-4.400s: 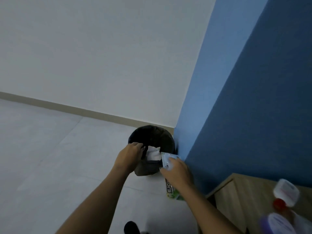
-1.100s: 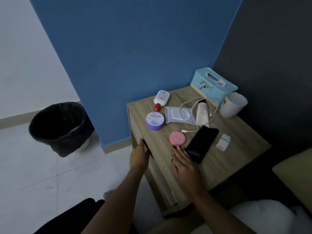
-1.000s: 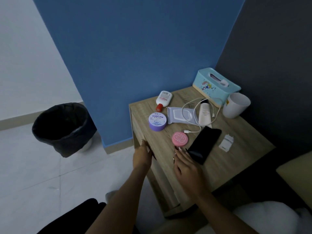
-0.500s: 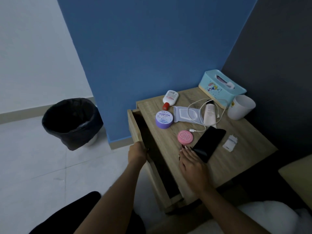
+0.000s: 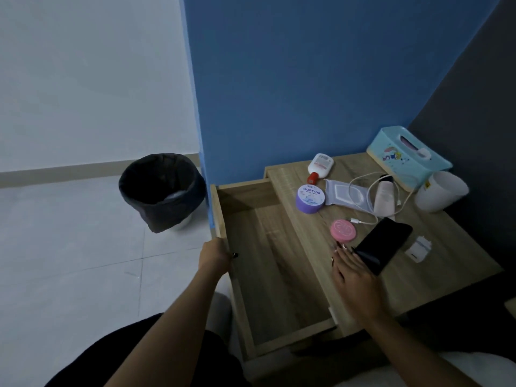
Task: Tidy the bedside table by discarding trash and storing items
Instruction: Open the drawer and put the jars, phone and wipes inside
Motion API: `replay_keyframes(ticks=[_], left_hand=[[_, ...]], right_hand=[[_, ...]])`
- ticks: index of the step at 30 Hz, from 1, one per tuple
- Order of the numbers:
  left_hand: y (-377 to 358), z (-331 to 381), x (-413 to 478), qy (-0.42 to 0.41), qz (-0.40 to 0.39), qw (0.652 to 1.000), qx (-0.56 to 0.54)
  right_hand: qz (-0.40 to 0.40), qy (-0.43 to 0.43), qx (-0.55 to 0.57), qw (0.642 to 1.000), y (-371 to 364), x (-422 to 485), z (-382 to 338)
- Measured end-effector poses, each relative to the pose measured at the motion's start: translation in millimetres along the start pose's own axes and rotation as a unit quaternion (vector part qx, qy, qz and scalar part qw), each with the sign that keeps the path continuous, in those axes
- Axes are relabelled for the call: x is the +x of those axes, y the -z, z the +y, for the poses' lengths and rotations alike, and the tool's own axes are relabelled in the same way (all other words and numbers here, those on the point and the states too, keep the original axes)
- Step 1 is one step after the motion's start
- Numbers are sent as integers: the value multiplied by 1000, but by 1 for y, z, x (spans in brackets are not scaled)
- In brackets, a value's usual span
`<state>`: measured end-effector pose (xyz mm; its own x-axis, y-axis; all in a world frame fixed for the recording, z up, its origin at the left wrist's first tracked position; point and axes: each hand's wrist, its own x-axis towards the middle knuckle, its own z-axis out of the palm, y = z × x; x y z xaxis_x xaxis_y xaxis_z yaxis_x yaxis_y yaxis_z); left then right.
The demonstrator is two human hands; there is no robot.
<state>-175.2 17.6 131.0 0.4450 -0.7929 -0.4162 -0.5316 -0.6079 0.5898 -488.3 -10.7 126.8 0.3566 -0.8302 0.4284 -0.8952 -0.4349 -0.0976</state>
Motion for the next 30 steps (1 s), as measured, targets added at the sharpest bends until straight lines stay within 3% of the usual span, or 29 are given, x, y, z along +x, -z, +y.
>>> replay_keyframes(ticks=[9,12,15,18,23,27,30], left_hand=[[6,-8,0,-15,-12,1000,20],[9,-10,7,-33,-35,999,18],[19,-5,22,-54,29,998,10],[30,10,44,-76,97,992,-25],[30,28,83,-82,108,985,-109],[25,26,97,-107,128,981,-96],[20,18,101,-114,144,978,-96]], right_hand=[[-18,-2,5,1000,5,-4,-3],[13,-3,32,999,11,-4,-6],[66,-3,68,995,22,19,-18],[46,-71,141,986,23,67,-38],[2,-130,152,980,3,134,-58],[-32,-200,167,965,-26,144,-59],[-21,-197,148,969,-37,141,-56]])
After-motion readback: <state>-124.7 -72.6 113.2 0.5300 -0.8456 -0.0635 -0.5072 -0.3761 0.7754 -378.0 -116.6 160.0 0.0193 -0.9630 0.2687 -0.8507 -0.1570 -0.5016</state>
